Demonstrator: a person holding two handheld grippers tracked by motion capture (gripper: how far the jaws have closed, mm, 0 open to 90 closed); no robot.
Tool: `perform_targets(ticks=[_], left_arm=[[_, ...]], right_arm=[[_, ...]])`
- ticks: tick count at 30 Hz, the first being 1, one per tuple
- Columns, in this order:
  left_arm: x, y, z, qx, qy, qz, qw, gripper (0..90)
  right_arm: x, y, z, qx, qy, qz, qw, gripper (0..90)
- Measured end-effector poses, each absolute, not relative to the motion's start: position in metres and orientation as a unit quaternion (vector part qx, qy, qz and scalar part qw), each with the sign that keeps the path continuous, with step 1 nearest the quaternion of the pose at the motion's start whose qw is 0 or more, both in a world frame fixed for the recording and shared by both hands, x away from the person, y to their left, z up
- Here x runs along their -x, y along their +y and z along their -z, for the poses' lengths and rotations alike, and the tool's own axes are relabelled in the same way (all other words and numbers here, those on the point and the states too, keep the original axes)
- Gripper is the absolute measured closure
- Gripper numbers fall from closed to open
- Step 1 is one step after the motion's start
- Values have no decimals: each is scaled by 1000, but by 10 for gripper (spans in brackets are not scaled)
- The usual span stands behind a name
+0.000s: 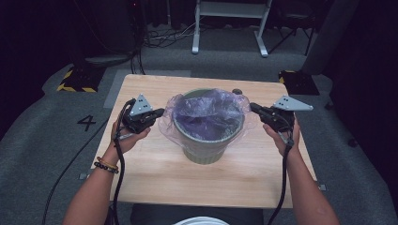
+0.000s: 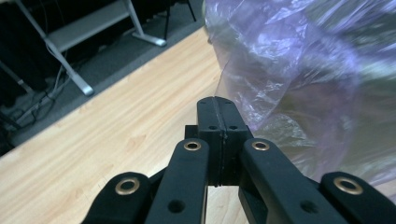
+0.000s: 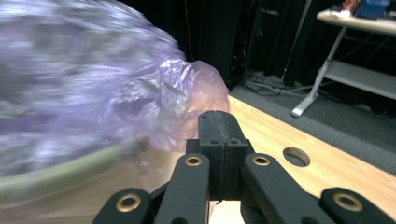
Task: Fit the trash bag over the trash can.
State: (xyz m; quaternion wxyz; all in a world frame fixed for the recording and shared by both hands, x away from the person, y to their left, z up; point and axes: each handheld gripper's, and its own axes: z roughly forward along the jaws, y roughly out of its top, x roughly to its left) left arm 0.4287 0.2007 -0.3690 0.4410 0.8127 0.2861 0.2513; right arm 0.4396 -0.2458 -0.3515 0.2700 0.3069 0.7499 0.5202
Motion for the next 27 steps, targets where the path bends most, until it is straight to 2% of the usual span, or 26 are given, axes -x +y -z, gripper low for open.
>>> perform_targets(ticks=[6,11,21,22,23,24,25,27], left_arm=[[-445,201,388,-807,306,-221,454,900],[-456,195,407,-813,310,-204,449,900],[-450,202,427,-824,312,-202,428,900],[-447,206,426,-822,314,-209,428,878],[-442,213,424,-815,322,-215,431,788],[-439,217,422,-813,324,-214,434,661],[-436,222,420,-811,324,-211,440,640],[-426,235,411,-798,322,-206,466,510]], right_arm=[[-470,-242,368,-339,746,-529,222,900],[-486,-234,384,-352,748,-527,198,900],[-490,-236,399,-360,753,-517,187,900],[-489,-237,398,-361,753,-517,190,900],[-487,-239,397,-360,751,-519,191,900],[-485,-242,395,-359,748,-524,194,900],[-484,-243,394,-359,747,-525,194,900],[-481,-246,391,-359,742,-531,196,900]])
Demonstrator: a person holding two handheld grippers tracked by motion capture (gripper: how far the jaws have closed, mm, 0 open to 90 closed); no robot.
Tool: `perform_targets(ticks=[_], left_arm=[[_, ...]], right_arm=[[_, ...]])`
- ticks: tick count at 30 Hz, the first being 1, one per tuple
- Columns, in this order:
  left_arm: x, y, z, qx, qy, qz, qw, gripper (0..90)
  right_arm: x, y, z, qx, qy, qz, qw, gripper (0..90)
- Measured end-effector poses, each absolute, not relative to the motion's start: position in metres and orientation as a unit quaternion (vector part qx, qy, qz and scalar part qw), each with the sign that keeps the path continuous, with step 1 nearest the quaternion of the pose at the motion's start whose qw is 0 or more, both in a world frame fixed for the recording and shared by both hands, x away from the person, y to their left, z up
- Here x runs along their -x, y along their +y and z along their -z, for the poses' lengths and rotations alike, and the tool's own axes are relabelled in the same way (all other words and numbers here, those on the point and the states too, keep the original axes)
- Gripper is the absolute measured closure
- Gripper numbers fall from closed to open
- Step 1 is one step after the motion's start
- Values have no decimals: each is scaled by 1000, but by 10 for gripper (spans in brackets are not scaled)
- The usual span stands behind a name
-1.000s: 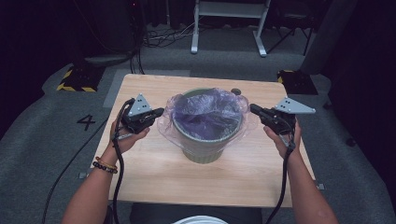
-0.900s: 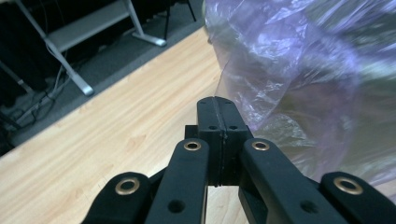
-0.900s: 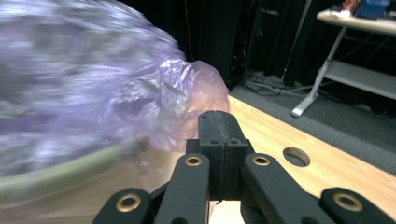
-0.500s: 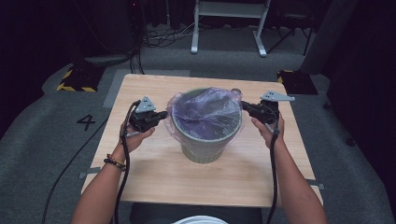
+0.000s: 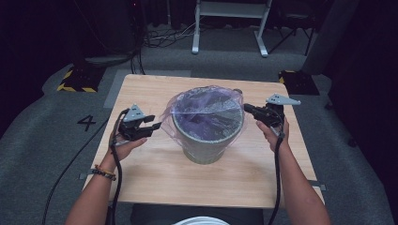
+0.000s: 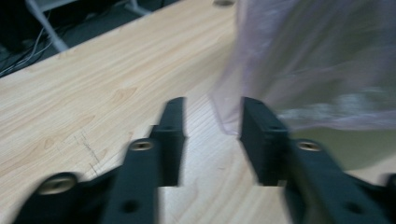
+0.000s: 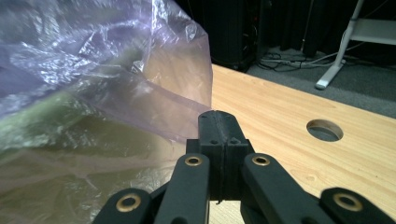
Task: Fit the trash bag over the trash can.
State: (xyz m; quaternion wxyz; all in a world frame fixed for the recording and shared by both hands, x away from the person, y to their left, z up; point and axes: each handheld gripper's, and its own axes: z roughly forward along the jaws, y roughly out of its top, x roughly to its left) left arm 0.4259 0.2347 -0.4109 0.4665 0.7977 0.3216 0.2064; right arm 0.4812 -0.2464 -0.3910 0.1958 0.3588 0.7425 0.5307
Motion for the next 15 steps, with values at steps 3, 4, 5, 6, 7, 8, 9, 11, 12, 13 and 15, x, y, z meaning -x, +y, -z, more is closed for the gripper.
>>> perform_targets(ticks=[3,4,5,6,7,8,9,11,12,13,15], left_arm=[[-411,246,396,-782,312,-213,495,346],[-406,248,389,-780,303,-211,505,312],[-401,248,384,-779,295,-217,508,246],[-396,247,379,-780,283,-220,513,213],[-393,245,375,-781,274,-222,516,200],[-389,241,368,-781,260,-221,523,182],[-387,239,365,-781,251,-220,528,154],[-383,230,355,-780,232,-219,538,151],[-381,224,351,-781,226,-223,538,151],[-381,216,345,-785,214,-227,535,157],[-381,205,340,-794,197,-235,525,157]], right_arm=[[-477,-250,386,-356,739,-535,202,900],[-476,-250,385,-355,738,-536,204,900],[-475,-250,382,-354,737,-538,205,900],[-474,-250,380,-352,737,-539,206,900],[-473,-250,378,-350,737,-539,210,900],[-472,-249,377,-349,736,-540,212,900],[-472,-249,375,-347,736,-542,212,900],[-471,-248,373,-346,736,-541,215,900],[-471,-247,371,-345,738,-539,214,900],[-471,-246,371,-343,738,-540,215,900],[-470,-243,369,-339,741,-536,220,900]])
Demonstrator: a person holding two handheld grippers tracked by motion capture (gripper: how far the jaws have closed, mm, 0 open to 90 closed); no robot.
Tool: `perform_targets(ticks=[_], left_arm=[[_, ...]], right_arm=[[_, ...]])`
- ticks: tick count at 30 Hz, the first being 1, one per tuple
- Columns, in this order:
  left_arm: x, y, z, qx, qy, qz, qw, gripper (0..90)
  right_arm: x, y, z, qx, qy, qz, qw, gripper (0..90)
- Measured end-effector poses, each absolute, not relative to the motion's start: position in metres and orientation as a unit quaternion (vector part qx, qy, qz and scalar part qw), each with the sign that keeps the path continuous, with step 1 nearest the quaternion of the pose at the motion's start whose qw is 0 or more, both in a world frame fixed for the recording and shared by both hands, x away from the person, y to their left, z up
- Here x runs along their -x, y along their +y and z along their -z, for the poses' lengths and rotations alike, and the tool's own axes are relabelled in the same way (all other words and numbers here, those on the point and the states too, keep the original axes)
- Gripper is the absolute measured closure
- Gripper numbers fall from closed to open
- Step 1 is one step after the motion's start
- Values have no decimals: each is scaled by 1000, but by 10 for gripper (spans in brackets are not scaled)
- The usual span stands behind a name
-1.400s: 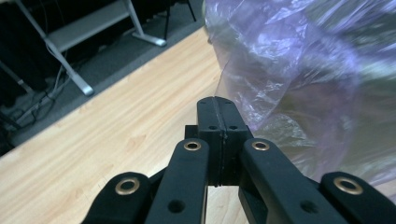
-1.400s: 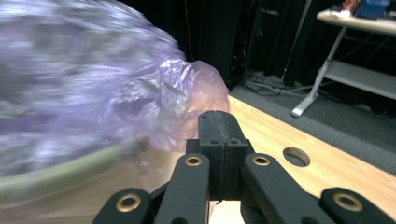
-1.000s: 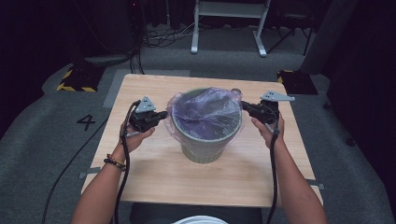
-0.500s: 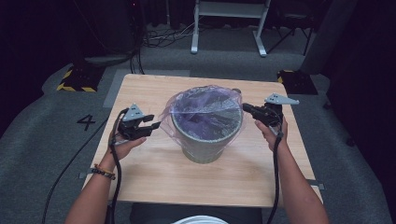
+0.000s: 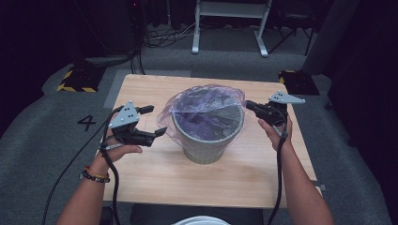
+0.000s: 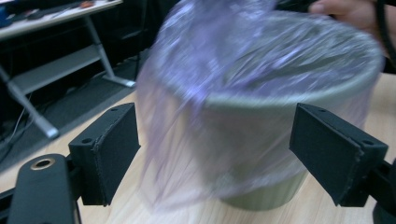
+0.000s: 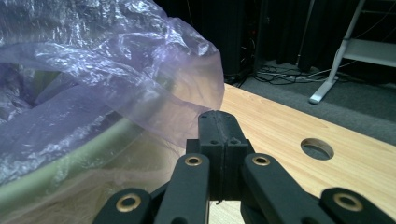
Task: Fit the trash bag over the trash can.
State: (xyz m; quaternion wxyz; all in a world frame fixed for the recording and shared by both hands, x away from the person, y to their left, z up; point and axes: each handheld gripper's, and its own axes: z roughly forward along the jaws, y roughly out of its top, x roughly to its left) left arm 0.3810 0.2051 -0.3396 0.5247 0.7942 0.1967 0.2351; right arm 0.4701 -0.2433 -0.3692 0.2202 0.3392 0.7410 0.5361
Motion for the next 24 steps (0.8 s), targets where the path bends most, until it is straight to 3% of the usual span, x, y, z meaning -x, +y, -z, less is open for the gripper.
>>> perform_targets(ticks=[5,7,15,24], left_arm=[[-402,177,332,-817,189,-279,468,316],[-413,177,330,-818,192,-280,465,493],[-438,176,335,-820,185,-277,467,890],[-467,181,352,-804,235,-249,485,900]], right_arm=[[-471,-239,367,-332,746,-533,222,900],[-472,-238,366,-330,748,-531,223,900],[-480,-233,367,-325,756,-526,215,900],[-489,-227,372,-324,768,-513,206,900]])
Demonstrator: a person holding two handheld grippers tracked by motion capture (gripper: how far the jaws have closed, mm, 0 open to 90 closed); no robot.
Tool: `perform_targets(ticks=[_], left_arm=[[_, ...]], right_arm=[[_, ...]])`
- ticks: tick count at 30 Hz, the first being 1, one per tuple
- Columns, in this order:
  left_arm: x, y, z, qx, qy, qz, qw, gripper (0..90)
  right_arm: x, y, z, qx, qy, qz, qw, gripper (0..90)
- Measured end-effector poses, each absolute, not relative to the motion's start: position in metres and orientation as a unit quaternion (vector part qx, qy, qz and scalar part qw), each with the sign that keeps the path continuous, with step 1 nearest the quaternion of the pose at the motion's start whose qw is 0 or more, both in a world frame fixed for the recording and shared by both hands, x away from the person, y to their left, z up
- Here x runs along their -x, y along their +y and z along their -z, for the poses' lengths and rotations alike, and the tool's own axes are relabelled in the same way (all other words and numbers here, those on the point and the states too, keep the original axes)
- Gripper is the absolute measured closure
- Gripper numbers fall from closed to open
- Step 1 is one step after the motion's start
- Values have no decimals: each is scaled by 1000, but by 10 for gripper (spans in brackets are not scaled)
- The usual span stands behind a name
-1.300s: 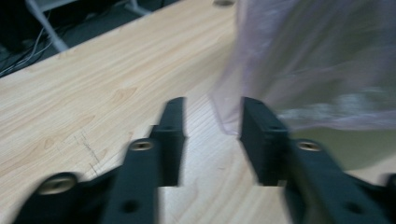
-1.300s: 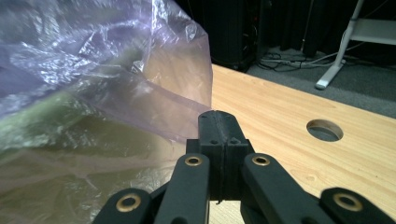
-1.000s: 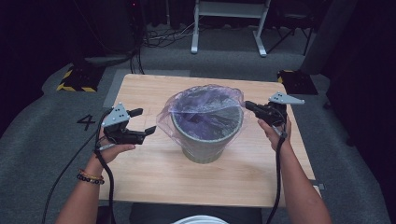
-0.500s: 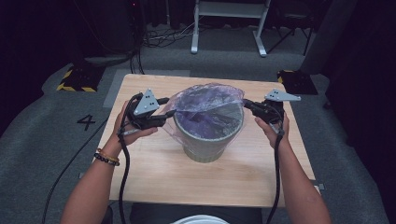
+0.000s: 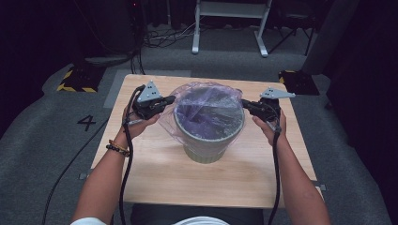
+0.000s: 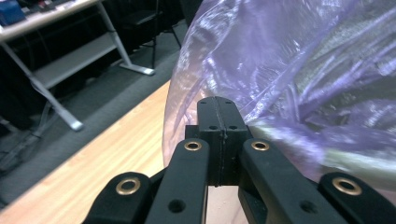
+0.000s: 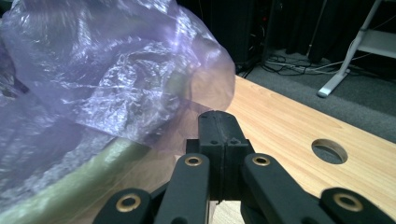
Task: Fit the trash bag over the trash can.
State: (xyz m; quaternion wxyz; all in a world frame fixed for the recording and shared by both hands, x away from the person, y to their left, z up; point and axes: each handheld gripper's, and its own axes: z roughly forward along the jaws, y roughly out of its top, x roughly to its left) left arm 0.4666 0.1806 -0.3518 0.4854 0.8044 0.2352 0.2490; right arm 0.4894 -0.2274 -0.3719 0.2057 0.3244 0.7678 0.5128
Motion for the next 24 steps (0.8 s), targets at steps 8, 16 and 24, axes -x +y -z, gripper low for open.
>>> perform_targets(ticks=[8,16,24], left_arm=[[-481,180,379,-806,260,-216,486,900],[-488,178,401,-812,279,-185,479,900],[-493,168,413,-830,291,-155,450,900]], right_arm=[[-500,-223,387,-330,785,-494,177,900],[-500,-223,400,-332,788,-493,159,900],[-499,-223,405,-337,791,-488,153,900]])
